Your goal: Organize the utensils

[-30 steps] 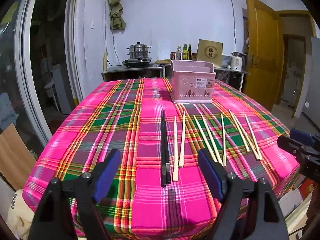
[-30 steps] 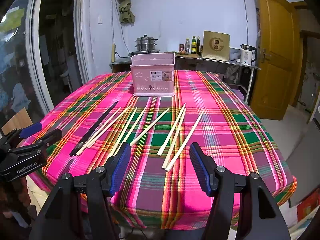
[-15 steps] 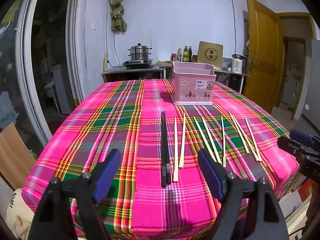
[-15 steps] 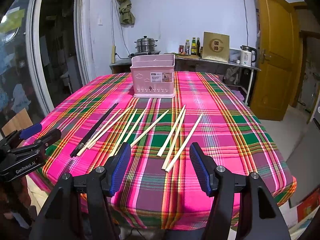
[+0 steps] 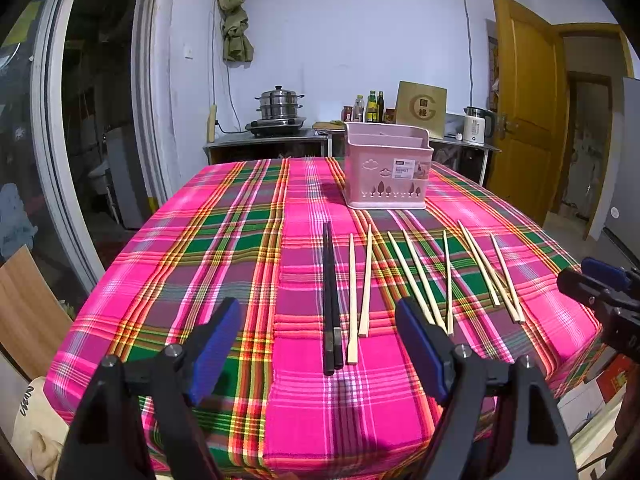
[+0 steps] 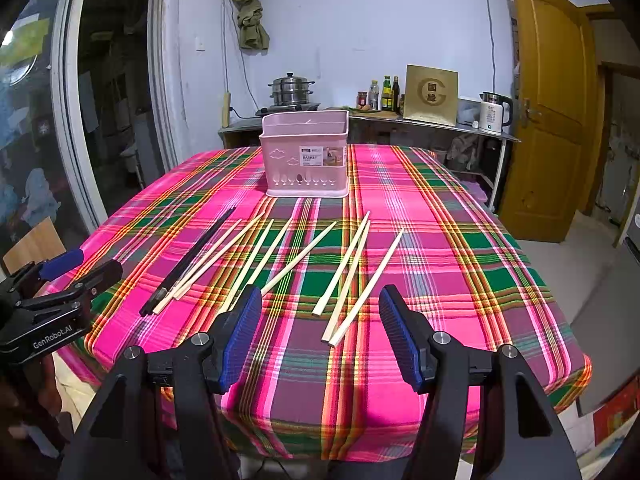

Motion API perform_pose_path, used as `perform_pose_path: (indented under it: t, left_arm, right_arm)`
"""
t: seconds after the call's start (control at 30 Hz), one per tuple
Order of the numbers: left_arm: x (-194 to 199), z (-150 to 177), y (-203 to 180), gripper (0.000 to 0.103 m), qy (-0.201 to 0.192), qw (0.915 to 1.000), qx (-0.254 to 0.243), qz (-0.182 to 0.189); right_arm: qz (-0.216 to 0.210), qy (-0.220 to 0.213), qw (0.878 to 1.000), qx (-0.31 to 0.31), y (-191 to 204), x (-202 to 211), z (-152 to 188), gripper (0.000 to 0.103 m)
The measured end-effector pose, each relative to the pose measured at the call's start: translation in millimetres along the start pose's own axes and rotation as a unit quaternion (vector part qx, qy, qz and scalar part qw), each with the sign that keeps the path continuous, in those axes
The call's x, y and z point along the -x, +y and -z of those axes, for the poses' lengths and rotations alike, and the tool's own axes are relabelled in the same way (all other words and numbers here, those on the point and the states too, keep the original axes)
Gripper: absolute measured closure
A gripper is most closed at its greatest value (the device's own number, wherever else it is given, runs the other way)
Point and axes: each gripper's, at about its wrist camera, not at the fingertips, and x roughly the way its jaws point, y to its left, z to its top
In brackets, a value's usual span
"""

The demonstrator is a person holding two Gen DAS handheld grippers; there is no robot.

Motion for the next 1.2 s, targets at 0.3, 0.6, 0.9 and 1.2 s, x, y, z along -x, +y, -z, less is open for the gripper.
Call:
perform_pose_path:
  t: [0.3, 0.6, 0.9, 1.2]
  left_arm:
    - [-1.4, 1.4, 1.0, 0.022, 0.003, 1.0000, 0.001, 0.001]
    - [-1.3, 1.6, 1.0, 0.022, 0.002, 1.0000, 0.001, 0.001]
    - [-2.2, 1.8, 0.0, 0.022, 0.004, 1.0000, 0.000, 0.001]
    - [-9.2, 1.5, -0.4, 0.022, 0.011, 0.9998, -0.007, 0.014]
  right_arm:
    - [0.000, 0.000, 1.000, 0.001, -0.5, 0.0, -0.1, 0.041]
    - [0.000, -0.001, 1.000, 0.001, -0.2, -0.2, -0.6, 0.041]
    - [0.001, -0.001, 1.000, 0.001, -0.3, -1.3, -1.1, 0.041]
    - [-0.002, 0.003, 1.000, -0.002, -1.7, -5.9, -3.8, 0.041]
